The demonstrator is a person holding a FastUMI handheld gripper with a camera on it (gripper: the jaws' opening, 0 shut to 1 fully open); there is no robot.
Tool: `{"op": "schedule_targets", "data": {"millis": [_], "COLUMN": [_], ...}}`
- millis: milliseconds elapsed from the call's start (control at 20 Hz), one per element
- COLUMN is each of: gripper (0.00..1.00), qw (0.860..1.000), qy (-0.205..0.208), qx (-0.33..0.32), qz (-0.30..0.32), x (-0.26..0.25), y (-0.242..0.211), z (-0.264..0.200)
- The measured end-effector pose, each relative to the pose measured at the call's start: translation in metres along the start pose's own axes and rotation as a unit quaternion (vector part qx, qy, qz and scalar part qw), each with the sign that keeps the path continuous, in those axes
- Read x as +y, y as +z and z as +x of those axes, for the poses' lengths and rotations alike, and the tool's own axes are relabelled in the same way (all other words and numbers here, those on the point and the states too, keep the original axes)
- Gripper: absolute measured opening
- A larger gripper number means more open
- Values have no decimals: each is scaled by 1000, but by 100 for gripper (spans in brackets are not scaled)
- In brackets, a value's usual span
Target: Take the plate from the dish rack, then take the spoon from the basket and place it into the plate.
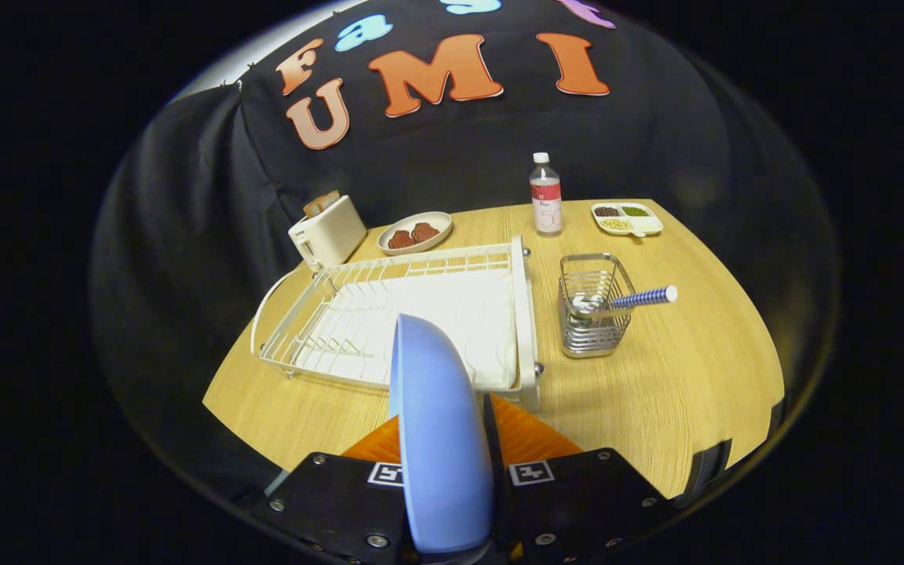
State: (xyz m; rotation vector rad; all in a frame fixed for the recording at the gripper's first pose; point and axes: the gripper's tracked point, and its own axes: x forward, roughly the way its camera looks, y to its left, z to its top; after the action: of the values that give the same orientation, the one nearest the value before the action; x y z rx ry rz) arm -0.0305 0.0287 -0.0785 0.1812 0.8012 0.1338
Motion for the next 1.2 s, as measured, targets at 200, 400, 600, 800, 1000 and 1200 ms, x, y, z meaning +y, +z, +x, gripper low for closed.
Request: {"op": "schedule_targets", "data": {"millis": [200, 400, 600, 800, 1000, 1200], "gripper": [31, 31, 31, 36, 51, 54], "qw": [998, 992, 984, 987, 990, 991], "qy": [38, 70, 86, 74, 57, 50], "qx": [39, 57, 69, 74, 69, 52], "qz": [35, 90, 143, 120, 106, 109], "x": [9, 5, -2, -9, -13, -12], "y": [-35, -51, -61, -75, -75, -73], "z": [10, 25, 35, 42, 48, 58]}}
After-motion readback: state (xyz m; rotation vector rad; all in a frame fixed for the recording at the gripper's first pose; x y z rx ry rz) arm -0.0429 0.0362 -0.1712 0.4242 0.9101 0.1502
